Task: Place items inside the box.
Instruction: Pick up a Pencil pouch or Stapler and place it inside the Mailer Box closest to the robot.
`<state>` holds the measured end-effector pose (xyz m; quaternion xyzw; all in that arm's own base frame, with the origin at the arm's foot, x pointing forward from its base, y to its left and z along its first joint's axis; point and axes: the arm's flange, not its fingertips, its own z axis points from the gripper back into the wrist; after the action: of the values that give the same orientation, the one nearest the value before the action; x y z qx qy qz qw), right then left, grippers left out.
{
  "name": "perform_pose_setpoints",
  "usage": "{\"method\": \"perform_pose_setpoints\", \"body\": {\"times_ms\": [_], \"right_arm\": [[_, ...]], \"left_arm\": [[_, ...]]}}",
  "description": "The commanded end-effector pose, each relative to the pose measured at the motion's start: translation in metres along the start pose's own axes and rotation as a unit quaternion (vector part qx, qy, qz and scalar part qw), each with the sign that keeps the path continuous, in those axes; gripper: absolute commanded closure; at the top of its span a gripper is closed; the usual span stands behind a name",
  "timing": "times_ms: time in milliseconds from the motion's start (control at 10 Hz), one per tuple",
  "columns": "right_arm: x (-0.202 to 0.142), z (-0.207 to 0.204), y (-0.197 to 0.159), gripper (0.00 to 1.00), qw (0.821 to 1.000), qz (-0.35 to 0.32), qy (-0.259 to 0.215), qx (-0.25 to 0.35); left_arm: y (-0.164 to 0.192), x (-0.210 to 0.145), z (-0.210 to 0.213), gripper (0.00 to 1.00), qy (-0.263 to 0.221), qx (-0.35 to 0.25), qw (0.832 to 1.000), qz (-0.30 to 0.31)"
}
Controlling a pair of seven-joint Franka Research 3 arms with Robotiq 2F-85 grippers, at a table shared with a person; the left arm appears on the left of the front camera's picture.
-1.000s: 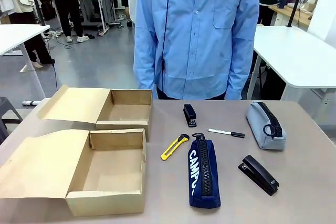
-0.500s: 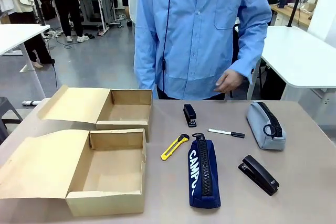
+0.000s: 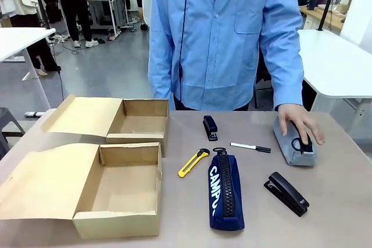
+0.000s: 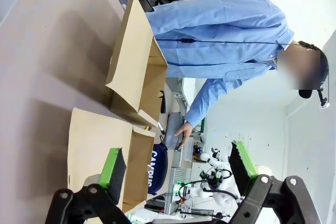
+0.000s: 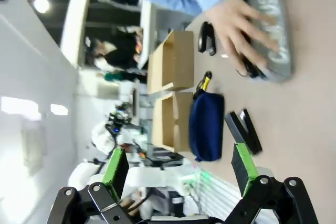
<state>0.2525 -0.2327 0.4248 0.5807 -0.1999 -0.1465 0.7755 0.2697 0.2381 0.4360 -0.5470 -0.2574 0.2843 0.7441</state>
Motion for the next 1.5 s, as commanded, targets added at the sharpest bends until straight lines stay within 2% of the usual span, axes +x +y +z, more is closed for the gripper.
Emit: {"method": "perform_pose_setpoints", "body": {"times_ms": [0, 100, 700, 800, 900, 1100, 1300, 1400], "right_arm": [[-0.006, 0.048, -0.031, 0.00, 0.999, -0.020, -0.016, 0.036], [-0.008, 0.051, -0.038, 0.00, 0.998, -0.020, -0.020, 0.054], [0.013, 0.018, -0.019, 0.00, 1.000, -0.014, 0.011, 0.005], [0.015, -0.011, -0.004, 0.00, 1.000, 0.001, -0.002, -0.030], [0.016, -0.046, 0.015, 0.00, 0.997, 0.025, 0.012, -0.071], [0.009, -0.137, 0.057, 0.00, 0.985, 0.080, 0.078, -0.130], [-0.024, -0.233, 0.082, 0.00, 0.956, 0.152, 0.117, -0.221], [-0.041, -0.270, 0.087, 0.00, 0.947, 0.188, 0.132, -0.223]], "left_arm": [[0.000, 0.001, 0.000, 0.00, -0.001, -0.009, 1.000, -0.010], [0.000, 0.001, 0.000, 0.00, -0.001, -0.009, 1.000, -0.010], [0.000, 0.001, 0.000, 0.00, -0.001, -0.009, 1.000, -0.010], [0.000, 0.001, 0.000, 0.00, -0.001, -0.009, 1.000, -0.010], [0.000, 0.001, 0.000, 0.00, -0.001, -0.009, 1.000, -0.010], [0.000, 0.001, 0.000, 0.00, -0.001, -0.009, 1.000, -0.010], [0.000, 0.001, 0.000, 0.00, -0.001, -0.009, 1.000, -0.010], [0.000, 0.001, 0.000, 0.00, -0.001, -0.009, 1.000, -0.010]]}}
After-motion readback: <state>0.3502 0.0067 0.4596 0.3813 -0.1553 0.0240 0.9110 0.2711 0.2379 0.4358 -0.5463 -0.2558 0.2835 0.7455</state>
